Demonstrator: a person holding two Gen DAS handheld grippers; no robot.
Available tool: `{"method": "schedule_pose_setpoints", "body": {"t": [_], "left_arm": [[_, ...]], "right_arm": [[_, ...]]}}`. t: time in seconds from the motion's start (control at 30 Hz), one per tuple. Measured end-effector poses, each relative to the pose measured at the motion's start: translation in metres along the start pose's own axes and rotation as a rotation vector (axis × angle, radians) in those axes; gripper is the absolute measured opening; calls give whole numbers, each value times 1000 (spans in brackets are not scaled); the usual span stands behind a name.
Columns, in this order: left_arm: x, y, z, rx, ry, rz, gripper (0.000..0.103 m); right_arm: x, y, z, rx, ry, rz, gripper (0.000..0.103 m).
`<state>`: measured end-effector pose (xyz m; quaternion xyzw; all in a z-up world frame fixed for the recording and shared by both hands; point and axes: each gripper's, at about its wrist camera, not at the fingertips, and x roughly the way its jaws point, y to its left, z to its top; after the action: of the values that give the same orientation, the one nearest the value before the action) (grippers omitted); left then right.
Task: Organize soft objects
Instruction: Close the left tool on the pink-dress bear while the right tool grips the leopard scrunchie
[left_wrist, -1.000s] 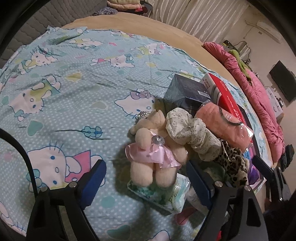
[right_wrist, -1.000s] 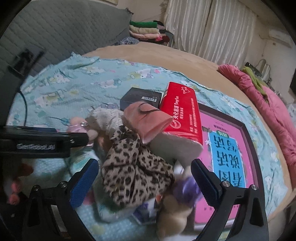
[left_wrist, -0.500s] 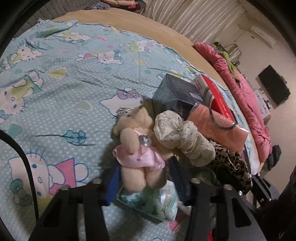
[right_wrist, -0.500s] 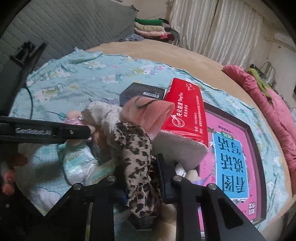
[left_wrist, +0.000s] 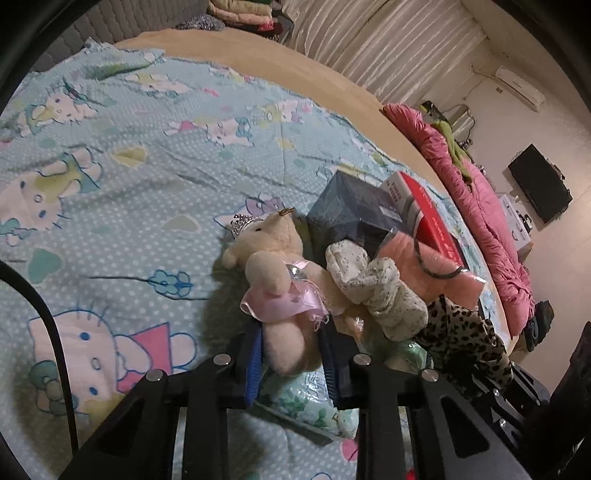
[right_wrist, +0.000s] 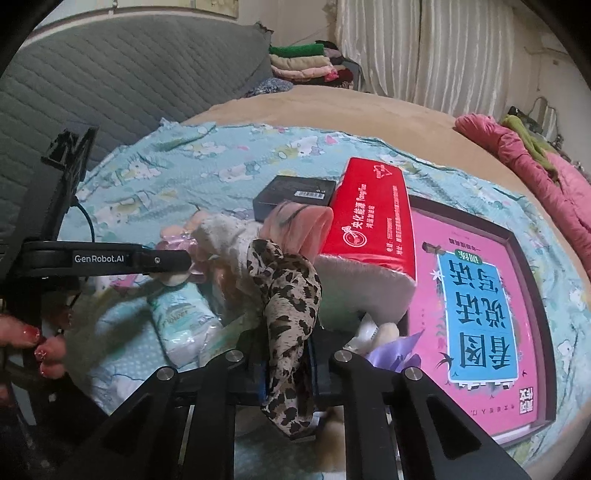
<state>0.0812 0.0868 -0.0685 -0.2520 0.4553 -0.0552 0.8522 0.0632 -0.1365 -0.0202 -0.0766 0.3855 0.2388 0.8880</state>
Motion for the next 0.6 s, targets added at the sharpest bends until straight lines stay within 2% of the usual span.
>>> {"method": "schedule_pose_setpoints", "body": {"t": [0.23,0.43,0.6], "left_arm": [[-26,-5,-7,36,-44,38,28],[-48,-22,-16,91,-86,71,28],[-57,-41,-24,124,-87,74,28]], "right_arm": [[-18,-2,3,16,-44,35,15],[-30,-1,6,26,-78,50,15],[-42,-6,7,54,-104,62,15]]}}
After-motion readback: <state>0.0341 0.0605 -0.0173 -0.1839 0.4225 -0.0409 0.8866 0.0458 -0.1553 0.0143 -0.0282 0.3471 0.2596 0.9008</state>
